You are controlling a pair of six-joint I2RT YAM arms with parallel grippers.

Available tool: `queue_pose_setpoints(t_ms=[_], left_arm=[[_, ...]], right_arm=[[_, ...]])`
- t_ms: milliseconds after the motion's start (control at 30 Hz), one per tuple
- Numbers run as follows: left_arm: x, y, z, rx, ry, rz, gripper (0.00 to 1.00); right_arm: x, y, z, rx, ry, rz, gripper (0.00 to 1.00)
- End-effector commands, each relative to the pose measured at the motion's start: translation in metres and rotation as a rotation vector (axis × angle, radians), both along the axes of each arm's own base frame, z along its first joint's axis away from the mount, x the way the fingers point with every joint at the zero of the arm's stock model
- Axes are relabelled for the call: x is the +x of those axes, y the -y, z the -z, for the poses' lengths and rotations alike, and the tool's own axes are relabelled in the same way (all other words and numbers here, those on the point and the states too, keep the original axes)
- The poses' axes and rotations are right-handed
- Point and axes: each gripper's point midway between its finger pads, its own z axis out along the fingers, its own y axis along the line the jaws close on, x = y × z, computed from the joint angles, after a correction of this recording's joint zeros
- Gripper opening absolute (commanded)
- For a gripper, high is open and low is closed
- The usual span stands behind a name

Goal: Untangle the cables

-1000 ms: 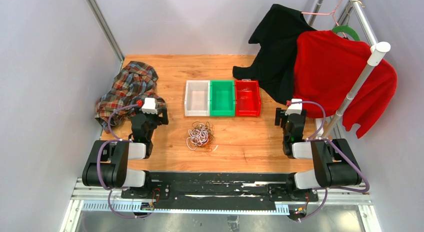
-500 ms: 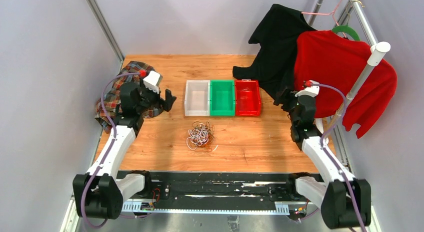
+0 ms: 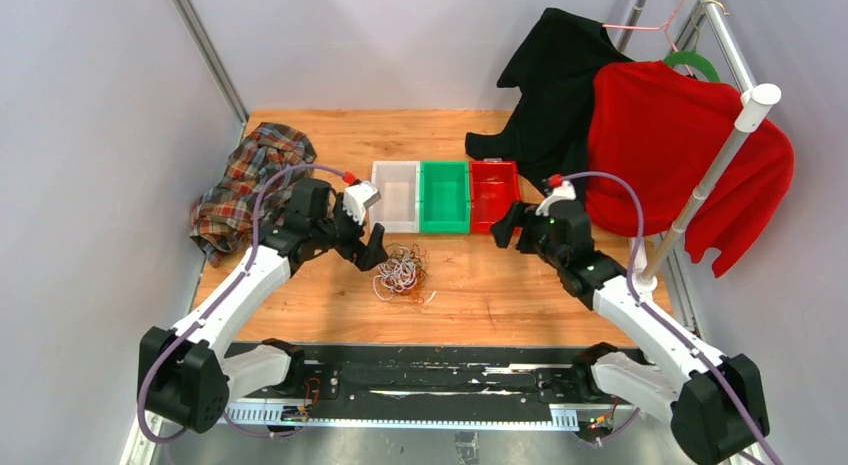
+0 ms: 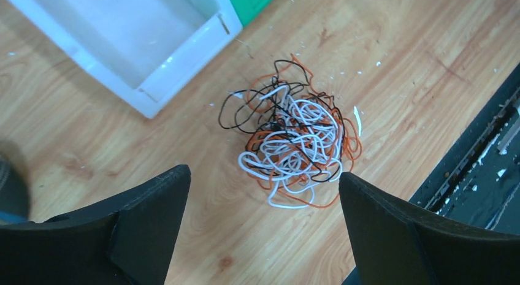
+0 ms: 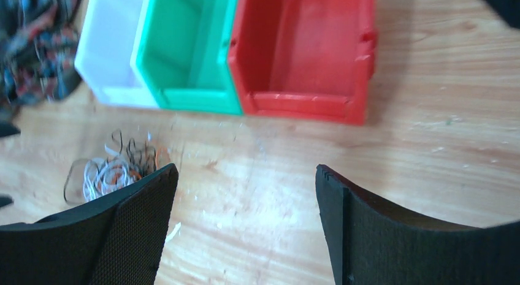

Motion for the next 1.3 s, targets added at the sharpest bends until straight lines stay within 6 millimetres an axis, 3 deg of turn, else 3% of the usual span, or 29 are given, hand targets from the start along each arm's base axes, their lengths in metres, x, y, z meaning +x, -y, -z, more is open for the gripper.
queue_pose_setpoints(t_ms=[0,133,267,533,633,733,967,1267], left_arm=[[-0.007,0.012,0.012,0.02,-0.055,0.038,0.94],[-0.007,0.022,0.024,0.037,-0.069,0.052,0.9],[0.0,0.029,0.028,0.028,-0.07,0.062,0.79],[0.006,0.038,0.045,0.032,-0.108,0.084,0.66],[0.01,0.04,0.047,0.029,-0.115,0.079,0.47],[0.012,0.042,0.038,0.015,-0.096,0.078,0.28],[0.006,0.047,0.02,-0.03,-0.101,0.094,0.03],[-0.014,0.052,-0.04,-0.082,-0.103,0.162,0.01]], right_arm=[[-0.021,-0.031,0.004,-0.121,0.002,-0.117,0.82],[-0.035,-0.053,0.008,-0.19,0.028,-0.183,0.83],[-0.044,-0.07,0.015,-0.243,0.036,-0.238,0.83],[-0.055,-0.099,0.012,-0.296,0.064,-0.307,0.83],[-0.056,-0.107,0.011,-0.302,0.069,-0.331,0.83],[-0.056,-0.114,0.009,-0.3,0.081,-0.347,0.83],[-0.059,-0.131,0.001,-0.27,0.106,-0.39,0.83],[-0.056,-0.17,-0.031,-0.174,0.182,-0.461,0.84]])
